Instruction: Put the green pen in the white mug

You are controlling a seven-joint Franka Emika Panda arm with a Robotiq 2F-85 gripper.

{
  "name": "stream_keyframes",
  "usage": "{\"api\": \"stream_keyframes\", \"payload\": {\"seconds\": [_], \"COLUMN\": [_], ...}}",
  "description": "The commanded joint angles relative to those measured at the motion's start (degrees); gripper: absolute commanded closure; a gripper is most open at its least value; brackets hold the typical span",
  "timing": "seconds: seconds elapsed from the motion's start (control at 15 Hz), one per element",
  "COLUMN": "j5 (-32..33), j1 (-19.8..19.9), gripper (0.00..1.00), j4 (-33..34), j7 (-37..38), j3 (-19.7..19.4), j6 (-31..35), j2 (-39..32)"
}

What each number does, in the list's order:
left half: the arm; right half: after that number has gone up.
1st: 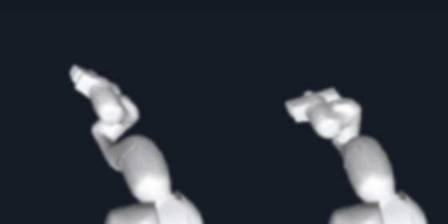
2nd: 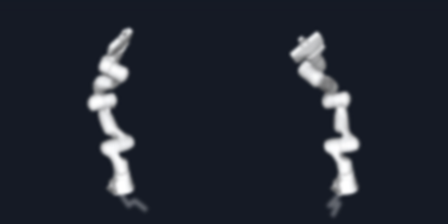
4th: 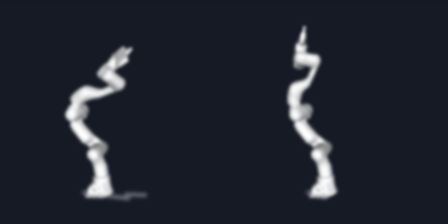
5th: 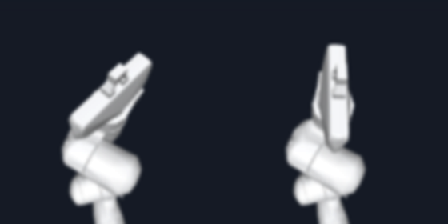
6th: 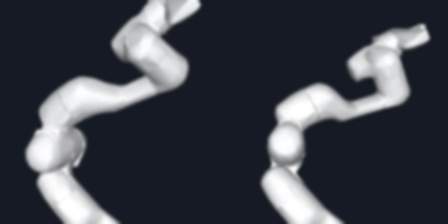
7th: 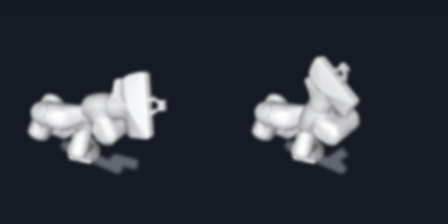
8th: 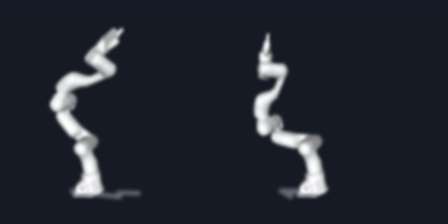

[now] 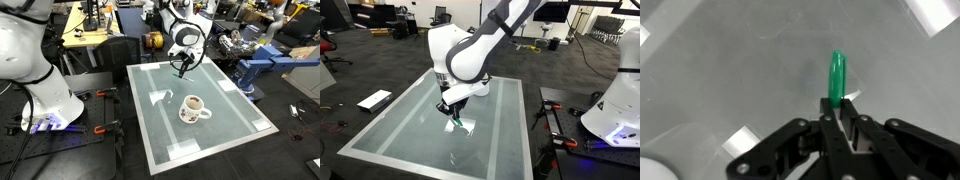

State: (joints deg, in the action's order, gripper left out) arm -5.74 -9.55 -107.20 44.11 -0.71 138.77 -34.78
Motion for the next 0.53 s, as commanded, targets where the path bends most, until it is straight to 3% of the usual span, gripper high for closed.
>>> {"api": "stream_keyframes", "payload": {"seconds": [0.0, 0.47], "j5": [1.1, 5.5], "j1": [0.3, 2.2], "gripper": [0.96, 0.96], "j4": [1.3, 5.0], "j7": [-2.9, -14.3], "j3": [-0.7, -1.6], "j6": [-7.6, -21.6], "j2": [4.2, 10.8]}}
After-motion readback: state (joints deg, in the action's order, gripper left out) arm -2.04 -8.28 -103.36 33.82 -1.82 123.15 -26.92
